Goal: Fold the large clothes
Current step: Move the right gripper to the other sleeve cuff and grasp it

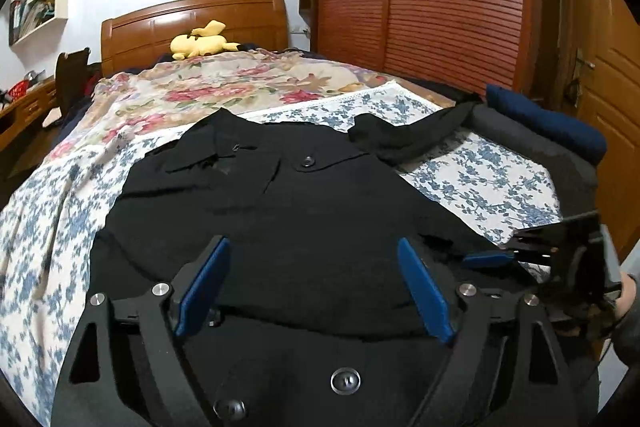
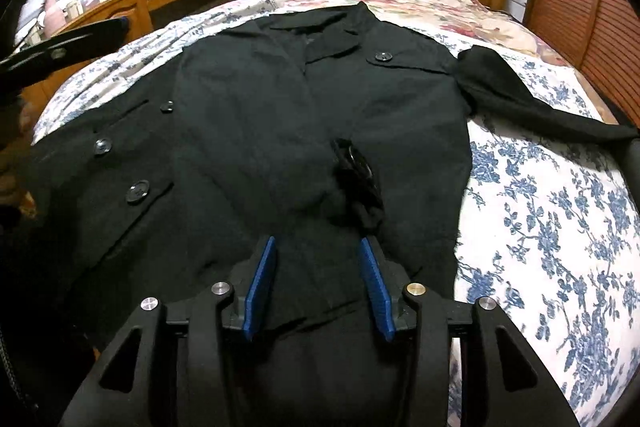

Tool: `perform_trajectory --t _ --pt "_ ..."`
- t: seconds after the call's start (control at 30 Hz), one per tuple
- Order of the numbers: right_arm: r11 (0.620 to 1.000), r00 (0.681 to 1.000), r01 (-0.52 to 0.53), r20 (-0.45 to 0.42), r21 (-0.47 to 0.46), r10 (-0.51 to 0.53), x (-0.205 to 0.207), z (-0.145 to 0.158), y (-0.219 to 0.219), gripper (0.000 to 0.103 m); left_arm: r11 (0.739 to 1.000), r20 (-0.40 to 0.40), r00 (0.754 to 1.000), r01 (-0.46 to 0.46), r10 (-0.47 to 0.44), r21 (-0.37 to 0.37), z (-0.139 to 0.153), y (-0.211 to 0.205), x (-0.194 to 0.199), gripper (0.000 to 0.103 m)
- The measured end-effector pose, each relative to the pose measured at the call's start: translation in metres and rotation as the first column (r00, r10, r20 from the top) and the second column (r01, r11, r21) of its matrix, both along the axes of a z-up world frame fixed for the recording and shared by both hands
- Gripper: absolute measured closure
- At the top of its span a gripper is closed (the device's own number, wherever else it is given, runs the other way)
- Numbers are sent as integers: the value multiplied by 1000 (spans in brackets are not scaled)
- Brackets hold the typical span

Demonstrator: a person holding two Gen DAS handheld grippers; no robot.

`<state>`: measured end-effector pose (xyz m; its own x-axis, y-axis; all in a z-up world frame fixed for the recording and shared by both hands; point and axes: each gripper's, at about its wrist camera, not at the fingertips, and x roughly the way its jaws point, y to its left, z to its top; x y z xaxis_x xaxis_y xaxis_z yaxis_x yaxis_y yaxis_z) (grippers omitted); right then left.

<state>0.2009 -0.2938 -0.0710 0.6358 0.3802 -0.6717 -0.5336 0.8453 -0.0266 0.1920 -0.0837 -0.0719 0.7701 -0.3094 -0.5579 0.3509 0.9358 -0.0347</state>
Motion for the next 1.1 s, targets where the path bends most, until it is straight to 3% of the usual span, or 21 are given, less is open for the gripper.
perform_trajectory --t 0.03,0.2,0.5,0.9,1.1 --pt "1000 1000 -3 6 4 3 1 3 -4 45 1000 -1 1000 3 -3 10 2 -4 4 18" --pt "998 998 32 52 49 -35 -3 16 -38 38 999 -2 1000 23 -23 35 2 -18 19 18" --pt "982 975 180 120 53 -185 18 33 -91 38 998 -57 997 46 -44 37 -42 -37 57 18" --pt "925 919 376 104 64 -381 137 33 -129 38 994 -87 991 107 -105 19 -61 -40 64 18" --pt "864 862 499 61 70 -503 203 31 -149 38 995 -58 994 98 -96 37 -61 -41 58 18"
